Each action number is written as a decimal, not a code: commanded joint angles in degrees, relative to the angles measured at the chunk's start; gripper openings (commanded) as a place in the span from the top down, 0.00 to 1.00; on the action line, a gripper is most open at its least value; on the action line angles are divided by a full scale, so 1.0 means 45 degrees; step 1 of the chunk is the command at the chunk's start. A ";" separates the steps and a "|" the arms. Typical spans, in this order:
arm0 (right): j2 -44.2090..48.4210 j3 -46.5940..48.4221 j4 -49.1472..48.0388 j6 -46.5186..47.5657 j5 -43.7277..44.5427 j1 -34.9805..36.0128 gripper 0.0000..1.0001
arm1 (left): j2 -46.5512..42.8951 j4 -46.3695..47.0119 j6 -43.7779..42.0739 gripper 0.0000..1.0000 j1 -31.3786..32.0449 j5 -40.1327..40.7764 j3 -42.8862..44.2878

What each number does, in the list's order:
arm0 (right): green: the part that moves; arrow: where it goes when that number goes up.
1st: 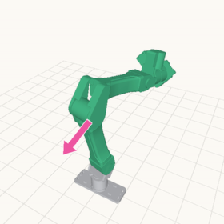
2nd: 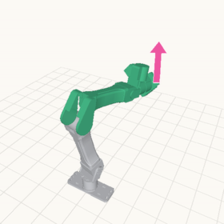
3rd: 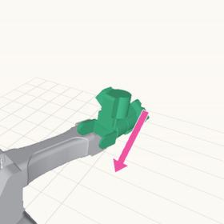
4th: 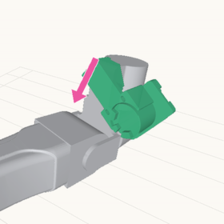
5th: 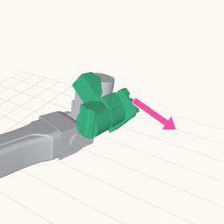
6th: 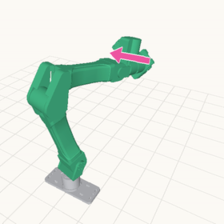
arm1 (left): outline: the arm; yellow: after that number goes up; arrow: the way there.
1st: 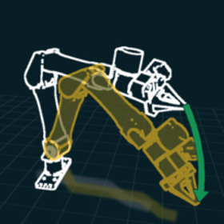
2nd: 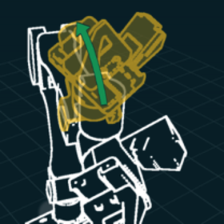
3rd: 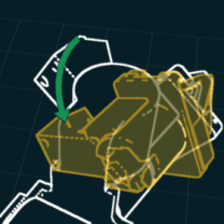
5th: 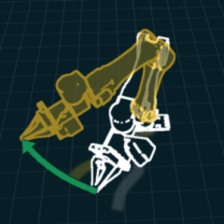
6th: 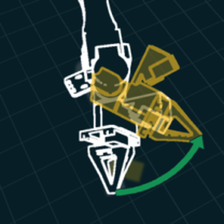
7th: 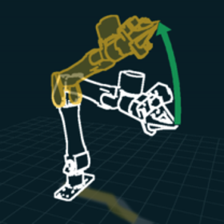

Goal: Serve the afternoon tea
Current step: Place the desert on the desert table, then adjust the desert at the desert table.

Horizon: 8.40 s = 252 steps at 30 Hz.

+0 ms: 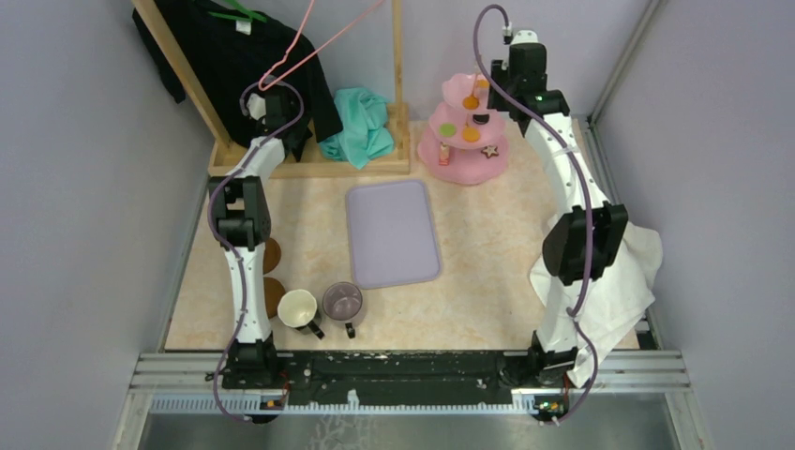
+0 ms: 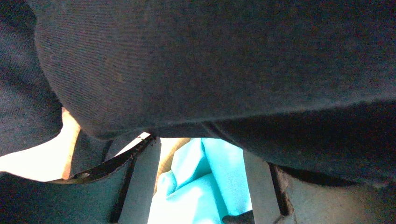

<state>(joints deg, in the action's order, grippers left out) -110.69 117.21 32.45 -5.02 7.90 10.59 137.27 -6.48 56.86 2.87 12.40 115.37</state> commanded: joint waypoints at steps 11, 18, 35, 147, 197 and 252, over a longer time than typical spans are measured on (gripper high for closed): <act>0.1946 -0.0826 -0.0907 0.0406 0.0108 0.0029 0.66 | -0.0166 0.0103 -0.0226 0.30 0.0227 0.0032 0.0109; 0.2568 -0.1509 -0.1370 0.0601 0.0090 0.0086 0.68 | -0.0280 0.0163 -0.0206 0.30 0.0271 0.0037 -0.0065; 0.6277 -0.4265 -0.1629 0.0594 0.1099 0.0741 0.68 | -0.0745 0.0409 -0.0278 0.30 0.0302 0.0115 -0.0577; 0.0395 -0.9338 -0.8463 0.1455 0.0728 -0.0478 0.66 | 0.0964 0.0253 -0.0834 0.30 0.0519 0.0828 0.1157; 0.2244 -1.0537 -0.7321 0.1096 0.0442 0.0889 0.75 | 0.0086 0.0576 -0.0388 0.30 0.0567 0.0620 -0.0322; 0.5236 -1.1235 -0.6899 0.1229 0.0681 0.3737 0.80 | -0.1758 0.1367 -0.0308 0.30 0.0592 0.0466 -0.2810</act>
<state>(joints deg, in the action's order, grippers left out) -89.97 64.55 3.86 0.03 11.92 23.53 133.40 -2.48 54.87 5.17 14.87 104.92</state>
